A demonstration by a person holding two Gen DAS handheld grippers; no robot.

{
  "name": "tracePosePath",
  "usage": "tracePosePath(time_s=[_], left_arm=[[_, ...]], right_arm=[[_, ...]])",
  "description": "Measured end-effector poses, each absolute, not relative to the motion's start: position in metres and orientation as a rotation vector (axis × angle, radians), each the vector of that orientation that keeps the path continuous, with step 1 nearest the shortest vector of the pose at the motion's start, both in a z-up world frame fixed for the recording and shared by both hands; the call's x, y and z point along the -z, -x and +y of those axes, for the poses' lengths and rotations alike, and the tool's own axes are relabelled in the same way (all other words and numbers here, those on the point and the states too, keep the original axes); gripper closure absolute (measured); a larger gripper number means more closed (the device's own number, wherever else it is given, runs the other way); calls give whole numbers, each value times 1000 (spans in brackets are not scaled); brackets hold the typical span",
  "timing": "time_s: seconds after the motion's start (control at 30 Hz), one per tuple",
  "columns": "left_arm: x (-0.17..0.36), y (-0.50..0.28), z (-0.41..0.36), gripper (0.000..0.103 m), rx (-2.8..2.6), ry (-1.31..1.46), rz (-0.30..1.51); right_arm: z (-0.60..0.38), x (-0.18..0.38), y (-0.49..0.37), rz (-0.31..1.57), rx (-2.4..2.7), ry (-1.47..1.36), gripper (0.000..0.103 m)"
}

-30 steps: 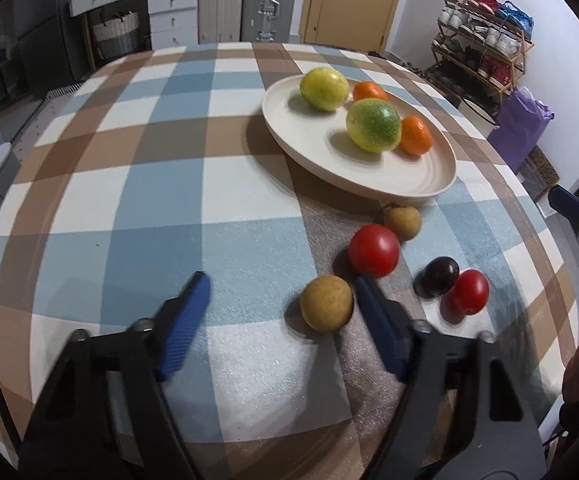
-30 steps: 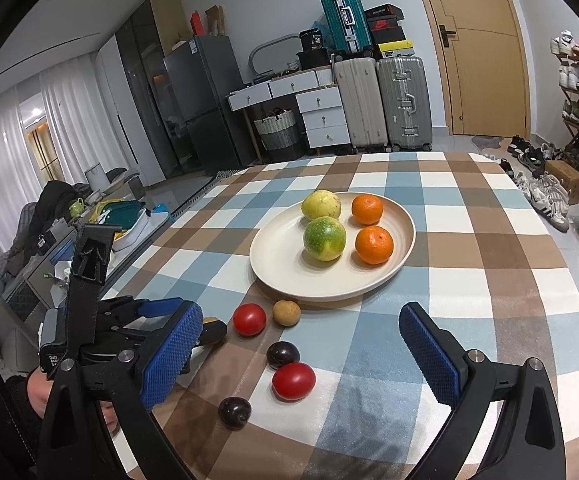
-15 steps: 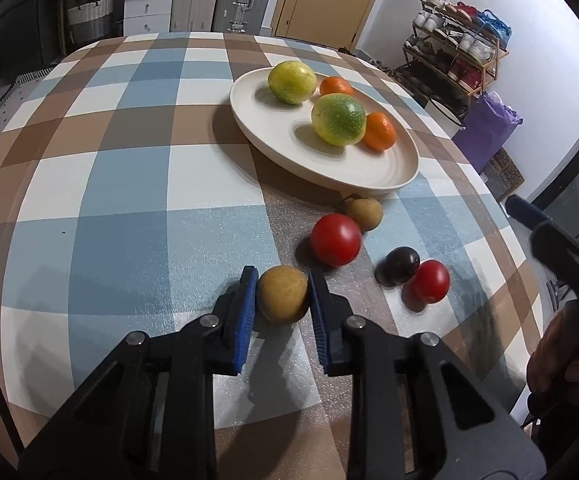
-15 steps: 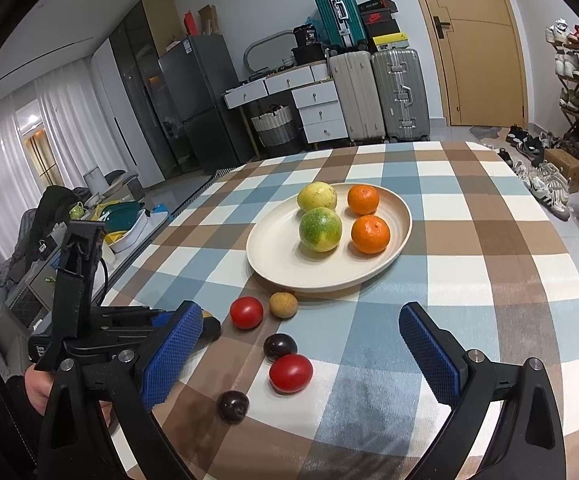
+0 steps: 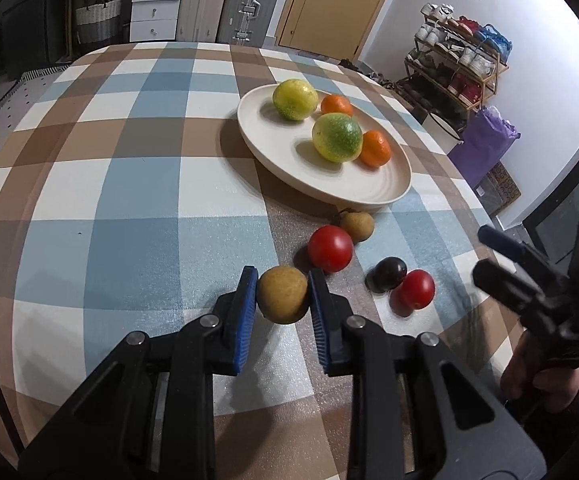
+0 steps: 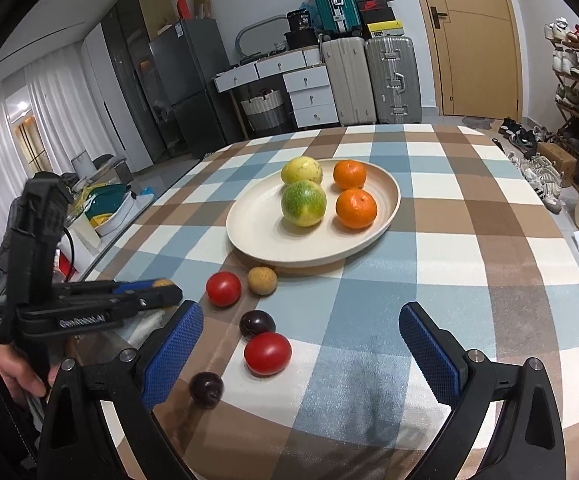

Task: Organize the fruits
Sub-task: 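Lift the kiwi with the left gripper while the right gripper grasps a red tomato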

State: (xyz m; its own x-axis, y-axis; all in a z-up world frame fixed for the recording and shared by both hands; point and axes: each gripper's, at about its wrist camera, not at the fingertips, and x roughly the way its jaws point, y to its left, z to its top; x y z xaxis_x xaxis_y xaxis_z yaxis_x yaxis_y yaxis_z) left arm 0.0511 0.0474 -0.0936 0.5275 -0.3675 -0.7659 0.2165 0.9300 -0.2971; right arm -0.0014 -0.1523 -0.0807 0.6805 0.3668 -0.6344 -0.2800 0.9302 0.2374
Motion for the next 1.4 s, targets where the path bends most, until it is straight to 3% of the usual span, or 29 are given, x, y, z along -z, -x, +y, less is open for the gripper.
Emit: tracePosePath(time_s=[0.43,0.57,0.63,0.93,1.07,1.4], left_arm=[[85,-40,60,80,331,192,941],[86,-39,62,80,326,194,945],[87,-39,63,80,325,199,948],[87,-36,67,80,315,199,943],[87,-34,68,80,310,204,941],[83,-32,67,80,319,208,934]], right_arm=[[-144,98,-1,809,-388,-94,5],[-141,104,-4,835,-417,-93,23],[-140,106,-5,847,-423,-90,24],[-127,110,-5,869,-455,-48,48],[-120,114,-5,892,-483,-14,71],[-126,111,-2,870,-482,-44,71]])
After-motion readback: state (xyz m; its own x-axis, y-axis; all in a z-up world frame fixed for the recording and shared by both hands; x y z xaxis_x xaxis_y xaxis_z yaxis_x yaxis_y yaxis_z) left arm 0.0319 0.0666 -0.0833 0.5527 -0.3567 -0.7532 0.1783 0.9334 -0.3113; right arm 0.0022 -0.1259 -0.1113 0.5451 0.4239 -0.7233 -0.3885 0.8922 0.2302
